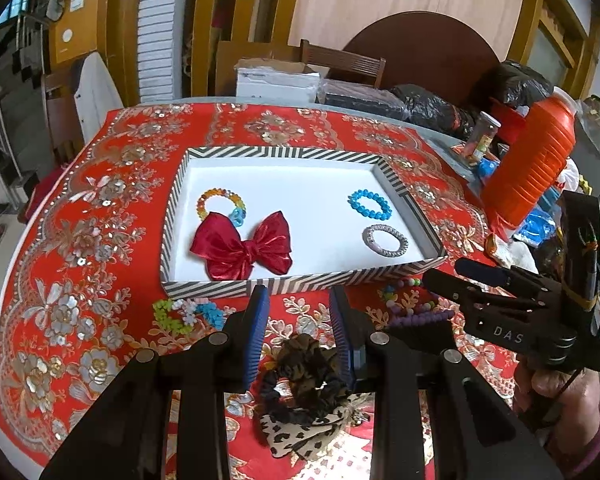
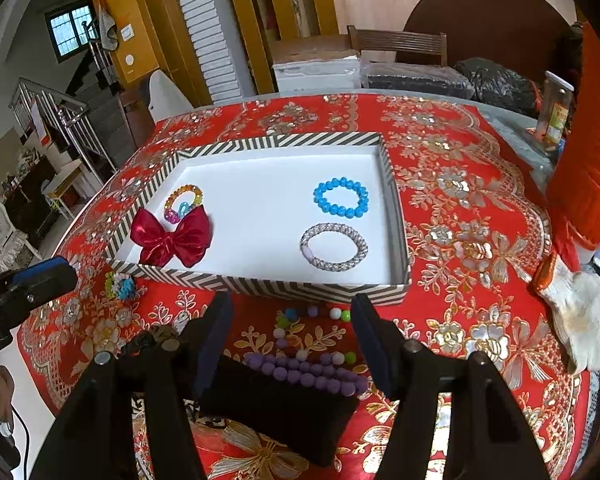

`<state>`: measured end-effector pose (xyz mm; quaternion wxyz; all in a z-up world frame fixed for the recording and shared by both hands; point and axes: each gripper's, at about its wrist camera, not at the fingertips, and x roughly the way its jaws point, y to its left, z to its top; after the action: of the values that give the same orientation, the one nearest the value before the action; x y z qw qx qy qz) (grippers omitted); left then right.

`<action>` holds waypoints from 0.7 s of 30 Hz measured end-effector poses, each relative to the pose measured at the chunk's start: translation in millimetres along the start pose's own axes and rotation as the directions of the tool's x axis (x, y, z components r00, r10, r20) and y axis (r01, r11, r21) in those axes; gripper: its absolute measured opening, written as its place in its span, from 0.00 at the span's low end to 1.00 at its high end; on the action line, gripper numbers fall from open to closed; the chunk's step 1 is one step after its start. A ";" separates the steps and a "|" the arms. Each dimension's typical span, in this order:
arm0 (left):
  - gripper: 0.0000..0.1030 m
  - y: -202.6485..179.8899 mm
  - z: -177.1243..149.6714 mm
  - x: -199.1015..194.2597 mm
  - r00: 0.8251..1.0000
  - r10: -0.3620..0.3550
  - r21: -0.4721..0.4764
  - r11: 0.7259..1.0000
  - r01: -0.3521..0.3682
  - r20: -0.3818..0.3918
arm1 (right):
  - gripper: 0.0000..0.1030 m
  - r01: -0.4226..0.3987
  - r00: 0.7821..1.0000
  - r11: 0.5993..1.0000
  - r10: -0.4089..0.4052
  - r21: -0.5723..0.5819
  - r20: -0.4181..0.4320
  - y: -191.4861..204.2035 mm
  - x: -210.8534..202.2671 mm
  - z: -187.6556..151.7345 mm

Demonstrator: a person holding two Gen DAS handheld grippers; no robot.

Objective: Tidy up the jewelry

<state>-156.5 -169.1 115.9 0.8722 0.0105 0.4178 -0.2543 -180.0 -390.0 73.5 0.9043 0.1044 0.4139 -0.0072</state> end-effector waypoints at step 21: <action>0.25 29.0 -34.8 -12.5 0.986 -0.133 -0.030 0.991 0.130 -0.103 | 0.66 -0.012 1.000 1.000 0.012 0.005 0.000 -26.8 -26.9 1.2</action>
<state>-175.1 -130.4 96.8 0.8305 -0.0139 0.4655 -0.3055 -199.5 -418.5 89.5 0.9040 0.1092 0.4133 -0.0030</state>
